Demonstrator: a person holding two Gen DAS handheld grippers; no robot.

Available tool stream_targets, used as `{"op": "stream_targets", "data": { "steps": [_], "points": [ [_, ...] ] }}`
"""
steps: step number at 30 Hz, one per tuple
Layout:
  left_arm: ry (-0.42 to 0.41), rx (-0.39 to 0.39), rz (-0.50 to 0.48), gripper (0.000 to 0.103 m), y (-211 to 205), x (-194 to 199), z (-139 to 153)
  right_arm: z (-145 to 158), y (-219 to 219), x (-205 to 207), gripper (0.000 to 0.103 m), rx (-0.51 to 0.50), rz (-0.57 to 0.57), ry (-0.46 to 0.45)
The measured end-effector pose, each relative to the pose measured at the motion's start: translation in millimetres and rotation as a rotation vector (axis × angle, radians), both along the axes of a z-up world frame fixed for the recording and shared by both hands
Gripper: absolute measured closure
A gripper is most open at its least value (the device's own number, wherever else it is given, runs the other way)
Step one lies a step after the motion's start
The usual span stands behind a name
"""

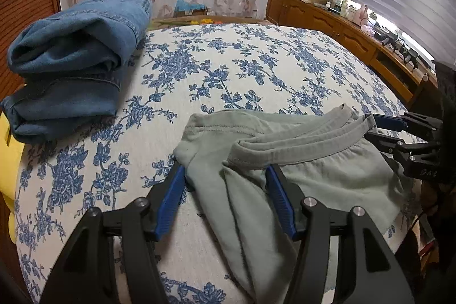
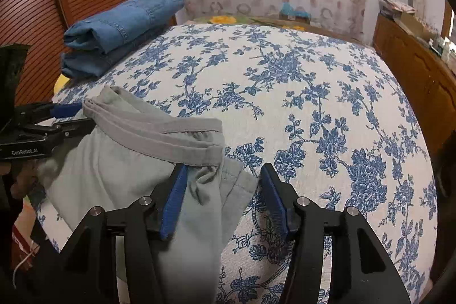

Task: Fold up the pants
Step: 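Lower both grippers onto the folded shorts edge and close on it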

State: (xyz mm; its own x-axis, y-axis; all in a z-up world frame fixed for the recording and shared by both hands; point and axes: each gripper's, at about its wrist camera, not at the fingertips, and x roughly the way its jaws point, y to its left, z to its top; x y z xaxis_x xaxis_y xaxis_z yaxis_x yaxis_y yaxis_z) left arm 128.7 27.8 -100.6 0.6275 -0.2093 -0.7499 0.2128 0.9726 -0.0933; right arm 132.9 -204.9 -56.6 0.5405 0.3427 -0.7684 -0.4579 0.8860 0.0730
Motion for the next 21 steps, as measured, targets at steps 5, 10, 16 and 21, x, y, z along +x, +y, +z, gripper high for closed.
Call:
{"op": "stream_targets", "data": {
  "steps": [5, 10, 16, 21],
  "points": [
    [-0.016, 0.005, -0.005, 0.043, -0.5, 0.1, -1.6, -1.3, 1.7, -1.2, 0.048, -0.008, -0.002, -0.006],
    [-0.018, 0.001, -0.007, 0.043, -0.1, 0.4, -1.9, -1.5, 1.8, -1.2, 0.048, -0.01, -0.001, -0.004],
    [-0.019, 0.002, -0.005, 0.042, -0.9, -0.2, -1.6, -0.4, 4.7, -1.0, 0.073, 0.013, 0.037, 0.024],
    [-0.019, 0.002, -0.006, 0.042, -0.4, -0.1, -1.8, 1.1, 10.3, -2.5, 0.088, -0.001, 0.07, 0.033]
  ]
}}
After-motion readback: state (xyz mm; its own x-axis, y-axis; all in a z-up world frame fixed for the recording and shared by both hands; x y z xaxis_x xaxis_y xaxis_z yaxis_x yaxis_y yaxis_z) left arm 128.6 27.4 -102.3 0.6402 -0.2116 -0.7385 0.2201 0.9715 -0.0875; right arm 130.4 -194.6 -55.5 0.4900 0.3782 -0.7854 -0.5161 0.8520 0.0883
